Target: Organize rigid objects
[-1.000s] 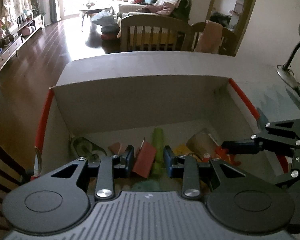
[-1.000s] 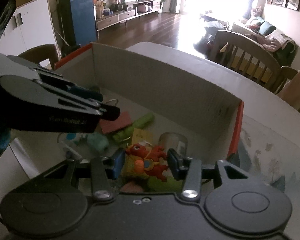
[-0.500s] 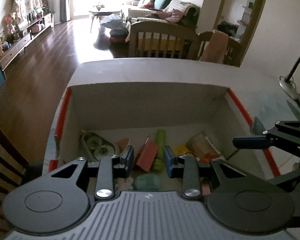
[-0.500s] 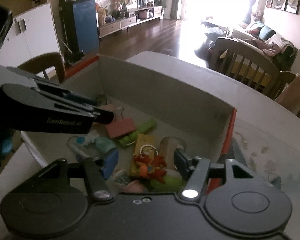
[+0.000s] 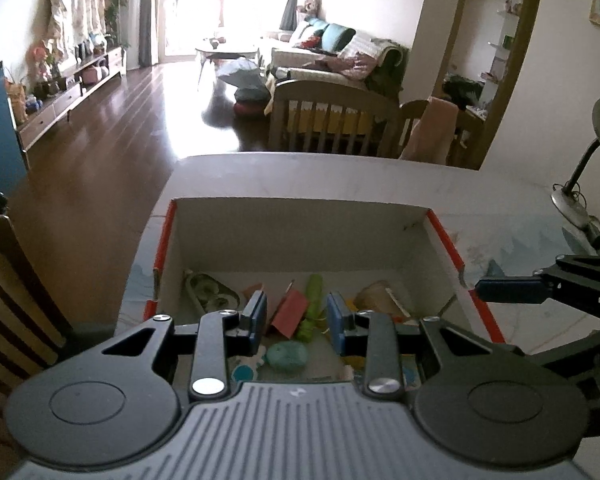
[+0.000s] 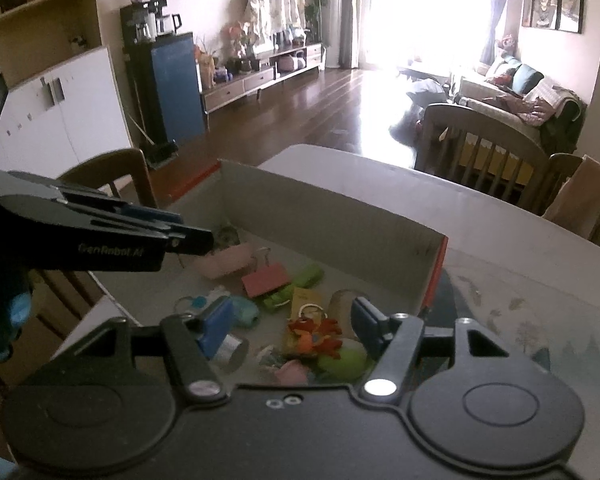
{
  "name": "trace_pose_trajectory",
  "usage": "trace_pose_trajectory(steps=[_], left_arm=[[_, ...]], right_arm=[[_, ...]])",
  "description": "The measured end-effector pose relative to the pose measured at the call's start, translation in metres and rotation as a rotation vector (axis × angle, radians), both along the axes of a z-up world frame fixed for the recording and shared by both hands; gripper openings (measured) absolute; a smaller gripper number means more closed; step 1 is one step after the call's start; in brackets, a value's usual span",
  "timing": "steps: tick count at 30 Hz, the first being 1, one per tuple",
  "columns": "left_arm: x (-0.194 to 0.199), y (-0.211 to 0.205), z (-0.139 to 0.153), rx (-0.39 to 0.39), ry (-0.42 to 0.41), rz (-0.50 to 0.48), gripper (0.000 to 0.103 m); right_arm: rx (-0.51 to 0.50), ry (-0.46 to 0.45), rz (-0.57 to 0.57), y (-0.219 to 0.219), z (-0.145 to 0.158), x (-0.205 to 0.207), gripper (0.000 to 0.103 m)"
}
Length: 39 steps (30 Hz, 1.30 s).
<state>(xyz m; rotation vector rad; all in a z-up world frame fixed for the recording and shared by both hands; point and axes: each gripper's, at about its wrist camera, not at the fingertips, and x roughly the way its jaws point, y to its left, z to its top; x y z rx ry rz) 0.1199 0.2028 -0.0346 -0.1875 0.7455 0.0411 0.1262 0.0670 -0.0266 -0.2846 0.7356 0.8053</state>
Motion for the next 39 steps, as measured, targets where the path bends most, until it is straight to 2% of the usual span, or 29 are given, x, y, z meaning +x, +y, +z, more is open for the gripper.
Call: trace_pose_trajectory(steps=[4,6,7,11,13,17,20,26,28,39], left_arm=[[-0.012,-0.005,0.011,0.002,-0.016,-0.002,0.034],[-0.018,-0.008,0.015,0.003,-0.024,-0.003,0.057],[-0.021,-0.01,0.017,0.005,-0.032,0.0,0.061],[-0.032,-0.016,0.024,0.004,-0.048,-0.003,0.062],[-0.038,-0.018,0.027,0.005,-0.054,-0.004,0.062],[-0.046,-0.025,0.032,0.002,-0.066,-0.005,0.062],[-0.055,-0.029,0.033,-0.001,-0.078,-0.005,0.074],[-0.065,-0.035,0.036,-0.005,-0.099,0.008,0.076],[-0.069,-0.037,0.037,-0.001,-0.106,0.014,0.081],[-0.086,-0.04,0.041,-0.011,-0.127,0.053,0.087]], right_arm=[[0.039,0.001,-0.003,-0.013,0.01,-0.006,0.068],[0.054,-0.006,-0.003,-0.015,0.015,-0.011,0.069],[0.065,-0.006,-0.003,-0.018,0.017,-0.013,0.069],[0.103,-0.011,-0.008,-0.029,0.025,-0.022,0.071],[0.118,-0.014,-0.01,-0.033,0.026,-0.027,0.078],[0.145,-0.02,-0.014,-0.044,0.031,-0.033,0.082],[0.172,-0.024,-0.024,-0.051,0.033,-0.038,0.088],[0.22,-0.057,-0.036,-0.064,0.038,-0.048,0.094],[0.235,-0.058,-0.04,-0.068,0.037,-0.05,0.098],[0.293,-0.057,-0.083,-0.083,0.039,-0.057,0.102]])
